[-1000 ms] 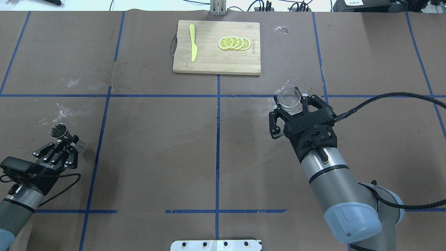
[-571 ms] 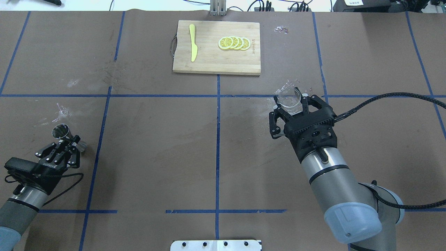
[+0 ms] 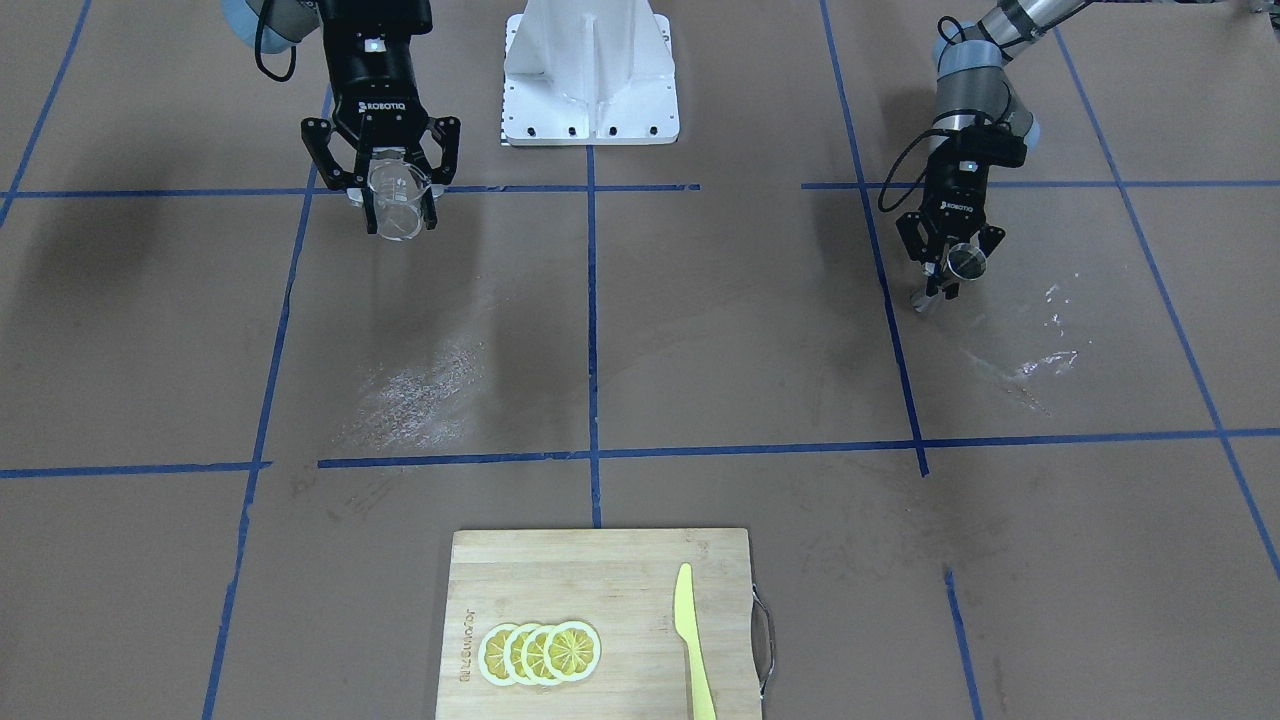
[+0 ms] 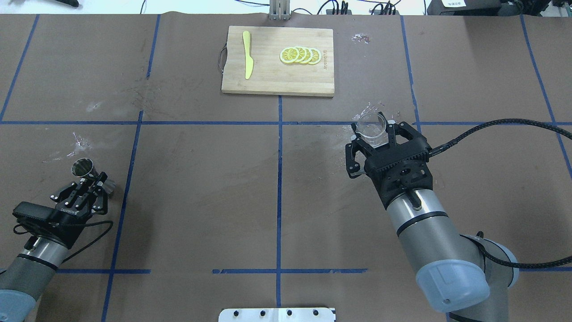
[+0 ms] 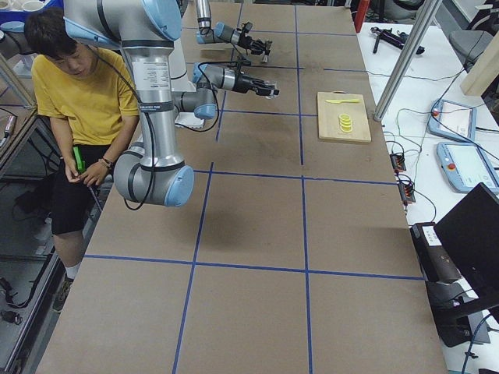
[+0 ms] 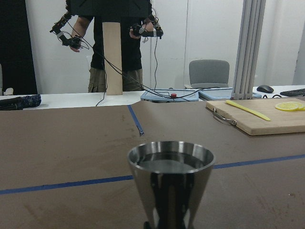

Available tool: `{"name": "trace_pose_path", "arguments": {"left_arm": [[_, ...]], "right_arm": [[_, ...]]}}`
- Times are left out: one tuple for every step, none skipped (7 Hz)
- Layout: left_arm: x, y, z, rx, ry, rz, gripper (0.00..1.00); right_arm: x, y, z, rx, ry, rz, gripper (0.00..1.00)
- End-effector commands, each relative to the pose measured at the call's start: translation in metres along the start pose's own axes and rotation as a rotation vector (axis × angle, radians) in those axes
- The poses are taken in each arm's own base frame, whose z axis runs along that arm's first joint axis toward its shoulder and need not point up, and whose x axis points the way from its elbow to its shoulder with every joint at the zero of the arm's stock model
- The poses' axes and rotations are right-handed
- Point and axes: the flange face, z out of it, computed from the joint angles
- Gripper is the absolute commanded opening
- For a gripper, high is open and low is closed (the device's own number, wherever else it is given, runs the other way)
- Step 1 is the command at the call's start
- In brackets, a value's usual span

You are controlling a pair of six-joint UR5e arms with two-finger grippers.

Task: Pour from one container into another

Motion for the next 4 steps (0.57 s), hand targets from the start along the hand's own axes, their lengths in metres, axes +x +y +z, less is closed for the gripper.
{"name": "trace_pose_path", "arguments": {"left_arm": [[0.0069,0.0033,0.003,0.001,0.0,0.001,0.0],[0.0095,0.0043,0.0042,0.001,0.0,0.002,0.0],[0.0108,0.0048,0.0042,0.0,0.001,0.002,0.0],[0.0129,0.005,0.0049,0.001,0.002,-0.001,0.0]], "right_arm": [[0.0,0.0018,0.0007,-0.002,0.001,-0.002,0.0],[0.0005,0.0023,0.0007,-0.002,0.003,-0.003,0.0],[0.0004,0.0024,0.0007,-0.002,0.002,-0.003,0.0],[0.0004,0.0024,0.0007,-0.002,0.002,-0.003,0.0]]}}
